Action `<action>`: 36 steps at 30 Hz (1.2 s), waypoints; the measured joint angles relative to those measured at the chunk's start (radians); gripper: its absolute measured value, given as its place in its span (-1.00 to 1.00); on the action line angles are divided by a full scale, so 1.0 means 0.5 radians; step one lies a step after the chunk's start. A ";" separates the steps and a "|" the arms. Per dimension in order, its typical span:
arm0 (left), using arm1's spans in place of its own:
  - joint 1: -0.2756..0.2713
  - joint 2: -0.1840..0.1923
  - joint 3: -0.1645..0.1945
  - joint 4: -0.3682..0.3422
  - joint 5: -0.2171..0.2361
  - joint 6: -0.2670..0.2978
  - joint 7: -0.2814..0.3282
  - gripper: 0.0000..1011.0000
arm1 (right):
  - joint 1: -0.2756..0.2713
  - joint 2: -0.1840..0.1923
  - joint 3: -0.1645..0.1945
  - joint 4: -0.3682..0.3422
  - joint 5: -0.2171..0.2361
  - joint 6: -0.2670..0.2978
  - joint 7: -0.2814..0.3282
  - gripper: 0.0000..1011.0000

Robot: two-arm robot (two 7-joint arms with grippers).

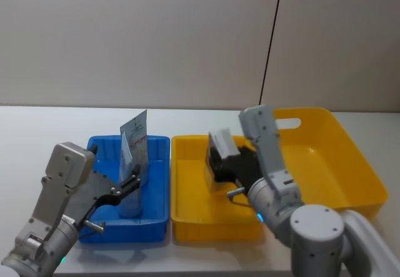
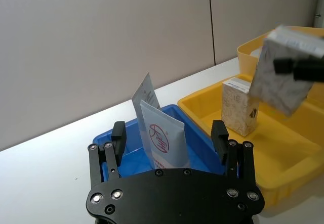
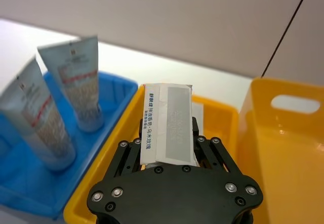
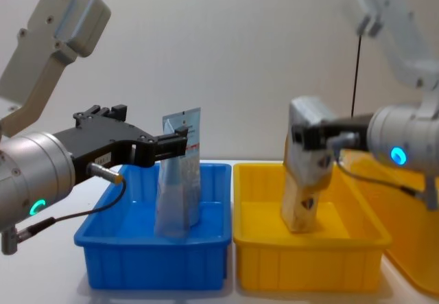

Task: Bimanual collaborative sorting of washing and personal care products

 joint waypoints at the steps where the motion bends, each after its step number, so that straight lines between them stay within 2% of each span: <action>1: 0.000 0.000 0.000 0.000 0.000 0.000 0.000 0.98 | -0.007 0.007 0.012 -0.035 0.001 -0.018 0.003 -0.25; 6: 0.000 0.000 0.000 0.000 0.000 0.000 0.000 0.98 | -0.029 0.041 0.072 -0.152 -0.001 -0.078 0.000 -0.25; 17: 0.000 0.000 0.000 0.000 0.000 0.000 0.000 0.98 | -0.056 0.098 0.201 -0.248 -0.058 -0.138 -0.080 -0.25; 23: 0.000 0.000 0.000 0.000 0.000 0.000 0.000 0.98 | -0.071 0.121 0.271 -0.246 -0.091 -0.137 -0.137 -0.25; 25: 0.000 0.000 0.000 0.000 0.000 0.000 0.000 0.98 | -0.079 0.132 0.316 -0.228 -0.105 -0.125 -0.167 -0.25; 27: 0.000 0.000 0.000 0.000 0.000 0.000 0.000 0.98 | -0.081 0.135 0.326 -0.222 -0.110 -0.119 -0.177 -0.25; 36: 0.000 0.000 0.000 0.000 0.000 0.000 0.000 0.98 | -0.087 0.163 0.470 -0.103 -0.149 -0.047 -0.282 -0.25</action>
